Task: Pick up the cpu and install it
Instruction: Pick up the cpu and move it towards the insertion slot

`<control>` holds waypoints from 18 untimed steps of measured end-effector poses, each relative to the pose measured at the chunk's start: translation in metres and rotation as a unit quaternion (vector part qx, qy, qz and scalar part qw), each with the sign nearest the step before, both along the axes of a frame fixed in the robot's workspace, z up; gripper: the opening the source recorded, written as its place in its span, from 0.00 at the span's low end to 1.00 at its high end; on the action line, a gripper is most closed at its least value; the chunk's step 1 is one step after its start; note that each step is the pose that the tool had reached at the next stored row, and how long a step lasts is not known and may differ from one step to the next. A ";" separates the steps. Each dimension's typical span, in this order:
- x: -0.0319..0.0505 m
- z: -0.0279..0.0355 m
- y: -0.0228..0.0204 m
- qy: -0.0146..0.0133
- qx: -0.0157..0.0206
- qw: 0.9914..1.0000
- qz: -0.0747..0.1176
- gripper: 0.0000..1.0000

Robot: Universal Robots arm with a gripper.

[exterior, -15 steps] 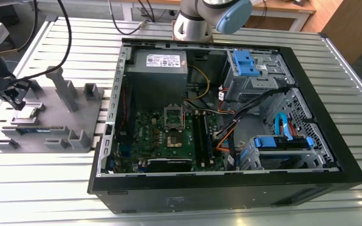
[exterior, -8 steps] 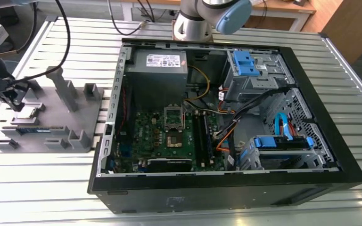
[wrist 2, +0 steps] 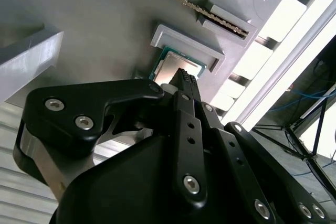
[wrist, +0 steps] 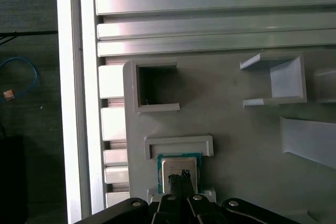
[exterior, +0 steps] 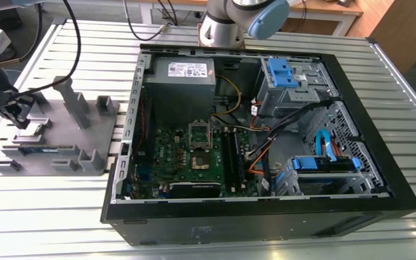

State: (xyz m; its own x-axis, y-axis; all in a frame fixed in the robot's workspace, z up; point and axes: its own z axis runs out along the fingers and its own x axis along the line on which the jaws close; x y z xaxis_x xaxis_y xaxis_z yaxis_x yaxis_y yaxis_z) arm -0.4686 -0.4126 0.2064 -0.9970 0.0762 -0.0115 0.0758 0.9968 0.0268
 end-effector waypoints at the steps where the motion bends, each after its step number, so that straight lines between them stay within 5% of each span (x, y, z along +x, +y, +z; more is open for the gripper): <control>1: 0.0000 0.0000 0.0000 0.000 0.000 1.000 0.000 0.11; 18: -0.0001 -0.0033 0.0000 -0.002 0.000 1.000 0.000 0.11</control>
